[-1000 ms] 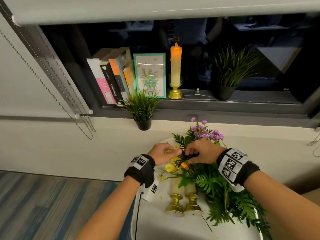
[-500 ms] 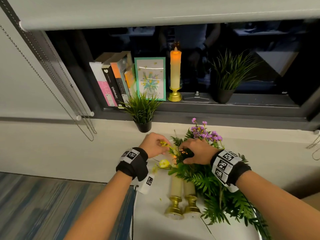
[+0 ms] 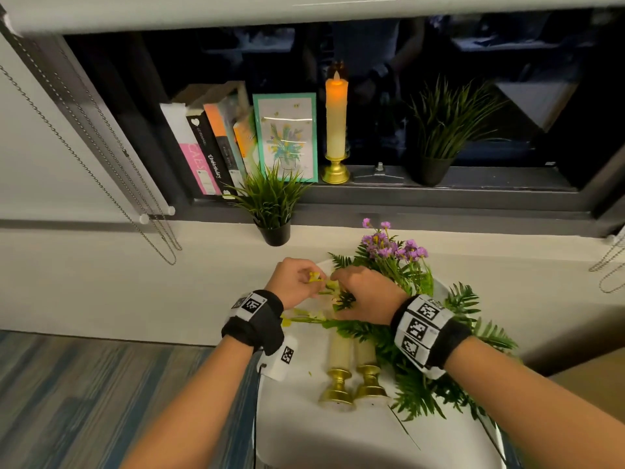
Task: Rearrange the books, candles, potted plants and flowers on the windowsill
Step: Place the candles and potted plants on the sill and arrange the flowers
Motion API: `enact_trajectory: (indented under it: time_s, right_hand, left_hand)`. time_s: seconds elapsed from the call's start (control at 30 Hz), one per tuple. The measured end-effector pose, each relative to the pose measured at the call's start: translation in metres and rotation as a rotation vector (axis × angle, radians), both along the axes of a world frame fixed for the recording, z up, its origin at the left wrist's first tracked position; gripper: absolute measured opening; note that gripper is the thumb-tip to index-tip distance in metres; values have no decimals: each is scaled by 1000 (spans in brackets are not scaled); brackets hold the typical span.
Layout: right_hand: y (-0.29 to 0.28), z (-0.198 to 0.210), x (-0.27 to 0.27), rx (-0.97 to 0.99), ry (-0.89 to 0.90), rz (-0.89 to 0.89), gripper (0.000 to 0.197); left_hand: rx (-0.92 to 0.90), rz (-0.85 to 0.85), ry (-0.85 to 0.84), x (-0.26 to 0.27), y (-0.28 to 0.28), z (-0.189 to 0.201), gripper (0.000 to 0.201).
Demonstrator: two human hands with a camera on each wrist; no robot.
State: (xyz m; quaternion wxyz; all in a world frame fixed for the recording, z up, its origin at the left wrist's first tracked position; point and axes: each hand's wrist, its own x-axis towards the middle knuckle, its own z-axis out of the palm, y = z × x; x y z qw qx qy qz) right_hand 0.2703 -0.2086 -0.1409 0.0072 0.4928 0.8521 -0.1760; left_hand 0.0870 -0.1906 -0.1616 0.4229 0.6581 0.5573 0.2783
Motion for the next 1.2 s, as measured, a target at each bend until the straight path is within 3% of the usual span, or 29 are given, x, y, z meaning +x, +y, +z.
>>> enact_trajectory:
  time_s: [0.1,0.23,0.37,0.47,0.53,0.6,0.7,0.87,1.03,1.2]
  right_hand:
    - [5,-4,-14,-62,-58,-45,62]
    - [16,-4,-19,35,26,-125,26]
    - [23,2,-8,42,93,-209,17]
    - [24,7,1,23,167,-272,20]
    - [25,9,4,34,204,-300,24]
    - [26,10,6,37,217,-316,18]
    - [26,8,8,29,226,-341,25]
    - [28,7,8,7,236,-371,28]
    - [28,7,10,13,264,-342,37]
    - [33,4,15,4,269,-335,24]
  left_hand:
    - [47,-26,-41,8,-2,11,12]
    - [137,-7,7,4,-8,17,14]
    - [203,139,-53,-16,-15,18,20]
    - [78,289,-69,-37,-9,-5,28]
    - [-10,311,13,-45,-4,-26,21]
    - [-91,245,156,-43,-1,-46,12]
    - [-246,107,286,-20,-1,-72,14]
    - [-439,-106,464,32,7,-117,48]
    - [-522,-143,578,57,23,-203,106]
    - [-479,-117,596,66,30,-257,121]
